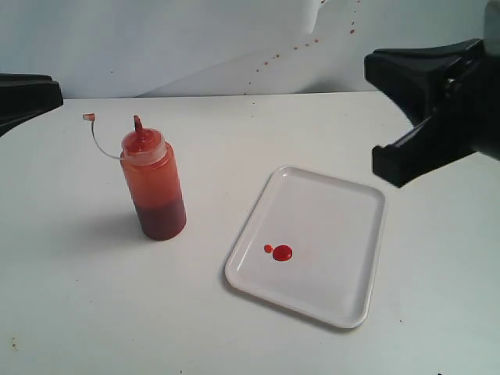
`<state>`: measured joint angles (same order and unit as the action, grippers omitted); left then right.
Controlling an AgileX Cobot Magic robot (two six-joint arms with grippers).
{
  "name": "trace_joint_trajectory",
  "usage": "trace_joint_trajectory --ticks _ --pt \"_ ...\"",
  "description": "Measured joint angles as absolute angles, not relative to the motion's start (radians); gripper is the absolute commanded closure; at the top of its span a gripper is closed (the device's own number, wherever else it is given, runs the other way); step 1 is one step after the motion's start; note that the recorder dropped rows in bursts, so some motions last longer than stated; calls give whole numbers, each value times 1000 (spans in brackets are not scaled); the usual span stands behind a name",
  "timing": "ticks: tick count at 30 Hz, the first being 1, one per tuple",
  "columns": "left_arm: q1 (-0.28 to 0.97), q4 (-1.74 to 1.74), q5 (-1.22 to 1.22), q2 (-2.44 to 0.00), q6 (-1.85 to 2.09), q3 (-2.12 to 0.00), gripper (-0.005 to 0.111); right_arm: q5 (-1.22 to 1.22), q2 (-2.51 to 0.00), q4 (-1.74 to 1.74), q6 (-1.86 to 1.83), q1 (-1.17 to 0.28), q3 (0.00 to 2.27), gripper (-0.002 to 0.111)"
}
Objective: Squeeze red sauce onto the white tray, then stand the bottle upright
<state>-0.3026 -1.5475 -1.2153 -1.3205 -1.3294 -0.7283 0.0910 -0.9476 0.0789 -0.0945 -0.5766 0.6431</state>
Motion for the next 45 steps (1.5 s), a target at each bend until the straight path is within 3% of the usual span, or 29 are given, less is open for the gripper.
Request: trace_joint_trajectory --ticks 6,45 --pt "-303 -1559 -1217 -1232 -1325 -728 107 107 -948 -70 -95 -460 643 108" --pt "-303 -1541 -1217 -1219 -1325 -728 107 110 -948 -95 -95 -460 643 108"
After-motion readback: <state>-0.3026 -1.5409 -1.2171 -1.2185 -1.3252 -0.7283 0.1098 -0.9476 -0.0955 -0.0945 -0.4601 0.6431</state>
